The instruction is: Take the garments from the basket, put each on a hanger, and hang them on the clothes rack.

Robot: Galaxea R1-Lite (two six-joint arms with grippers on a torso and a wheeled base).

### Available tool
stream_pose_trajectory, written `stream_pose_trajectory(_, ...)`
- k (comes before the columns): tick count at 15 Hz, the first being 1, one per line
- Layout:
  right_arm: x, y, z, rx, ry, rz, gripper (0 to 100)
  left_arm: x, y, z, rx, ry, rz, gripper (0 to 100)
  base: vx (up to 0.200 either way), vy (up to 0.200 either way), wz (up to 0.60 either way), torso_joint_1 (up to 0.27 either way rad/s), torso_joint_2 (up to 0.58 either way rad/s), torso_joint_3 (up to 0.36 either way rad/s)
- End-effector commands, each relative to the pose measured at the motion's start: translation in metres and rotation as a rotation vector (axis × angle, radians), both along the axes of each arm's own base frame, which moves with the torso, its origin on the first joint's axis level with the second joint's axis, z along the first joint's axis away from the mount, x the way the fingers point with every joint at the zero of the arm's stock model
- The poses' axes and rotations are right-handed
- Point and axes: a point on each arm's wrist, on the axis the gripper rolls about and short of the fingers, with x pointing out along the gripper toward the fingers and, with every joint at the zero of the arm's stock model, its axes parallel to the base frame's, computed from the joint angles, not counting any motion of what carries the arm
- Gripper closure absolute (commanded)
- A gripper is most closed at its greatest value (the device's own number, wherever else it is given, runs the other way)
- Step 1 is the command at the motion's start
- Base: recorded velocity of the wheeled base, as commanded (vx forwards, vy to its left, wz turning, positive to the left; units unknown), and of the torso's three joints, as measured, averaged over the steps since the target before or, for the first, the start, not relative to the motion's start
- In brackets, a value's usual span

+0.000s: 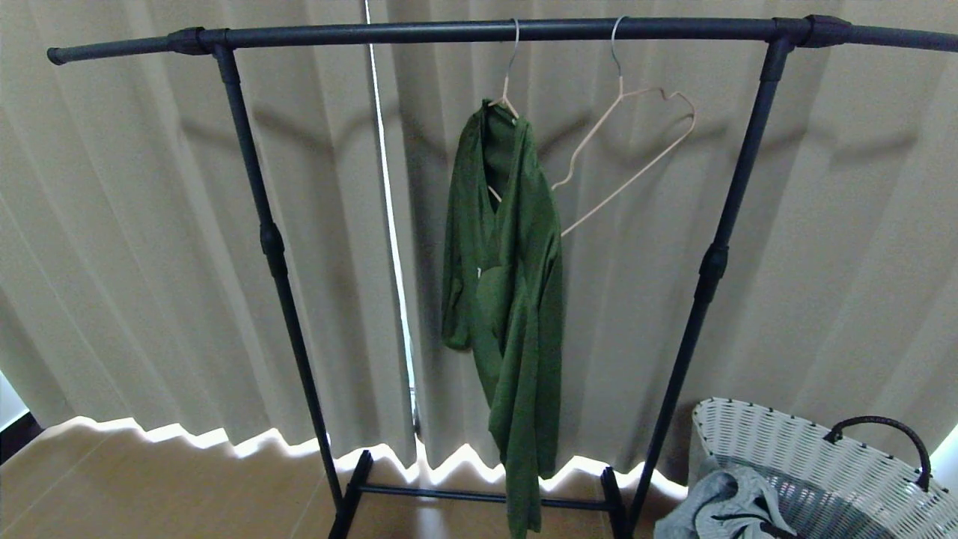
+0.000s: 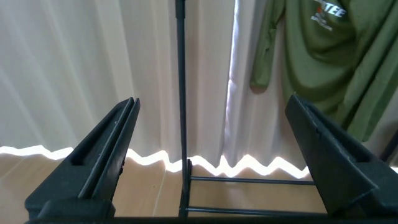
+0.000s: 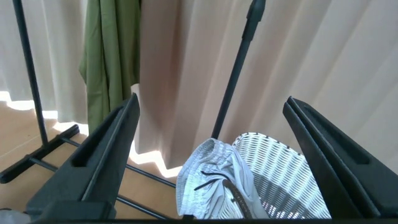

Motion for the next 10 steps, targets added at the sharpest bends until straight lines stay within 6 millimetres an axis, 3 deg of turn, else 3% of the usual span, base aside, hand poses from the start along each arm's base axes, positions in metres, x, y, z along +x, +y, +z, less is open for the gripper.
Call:
stream_pose_trajectory(1,0.0,0.0,0.0,-0.001,-0.001,0.0,0,0.0,0.0,0.0,0.0,-0.001,0.0,0,0.0,0.0,0.0,0.0,0.0,0.0)
stream_pose_trajectory(7,0.0,0.0,-0.0001,-0.011,-0.002,-0.002,0,0.0,0.0,0.0,0.0,-0.001,-0.001,0,0.0,0.0,0.0,0.0,0.0,0.0)
stream_pose_trajectory(10,0.0,0.0,-0.0001,-0.009,-0.001,-0.001,0,0.0,0.0,0.0,-0.001,-0.001,-0.001,0,0.2,0.0,0.0,-0.001,0.0,0.001)
